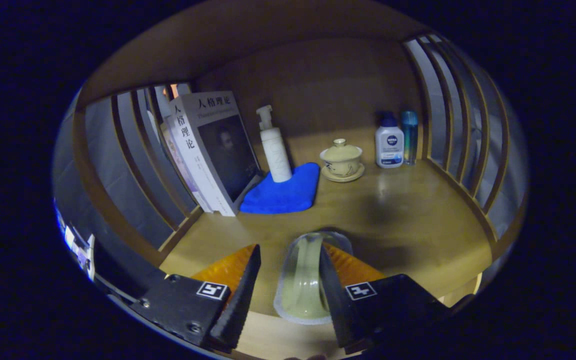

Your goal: Pull open the drawer, take out the items inside it, and place them on the countertop above the cabinet.

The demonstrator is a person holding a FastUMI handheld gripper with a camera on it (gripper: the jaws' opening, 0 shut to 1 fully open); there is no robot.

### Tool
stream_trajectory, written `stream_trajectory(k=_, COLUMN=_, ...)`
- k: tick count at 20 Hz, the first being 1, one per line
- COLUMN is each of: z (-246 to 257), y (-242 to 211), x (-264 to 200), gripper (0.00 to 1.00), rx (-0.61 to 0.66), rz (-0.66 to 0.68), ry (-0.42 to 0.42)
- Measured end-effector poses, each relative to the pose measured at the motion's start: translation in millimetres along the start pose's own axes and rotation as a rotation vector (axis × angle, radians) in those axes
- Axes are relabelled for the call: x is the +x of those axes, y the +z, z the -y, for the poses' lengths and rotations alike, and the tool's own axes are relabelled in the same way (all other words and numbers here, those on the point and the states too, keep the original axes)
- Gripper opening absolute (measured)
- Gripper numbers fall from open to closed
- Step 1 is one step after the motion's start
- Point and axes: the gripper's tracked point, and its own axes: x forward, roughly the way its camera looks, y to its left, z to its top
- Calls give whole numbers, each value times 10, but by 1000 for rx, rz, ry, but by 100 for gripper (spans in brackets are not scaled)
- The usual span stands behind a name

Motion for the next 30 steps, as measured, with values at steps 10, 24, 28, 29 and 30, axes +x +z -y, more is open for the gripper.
stream_trajectory(k=10, z=15, y=55, x=-50, gripper=76, rx=-14, rz=19, ry=-31)
stream_trajectory(k=24, z=-104, y=169, x=-549, gripper=76, rx=-118, rz=53, ry=-91)
stream_trajectory(k=28, z=-123, y=-171, x=-1116, gripper=77, rx=-81, rz=190, ry=-38)
stream_trajectory(k=29, z=-117, y=-290, x=-1262, gripper=79, rx=-65, rz=218, ry=-30)
stream_trajectory(k=30, z=-78, y=-466, x=-1422, gripper=82, rx=-55, rz=241, ry=-28)
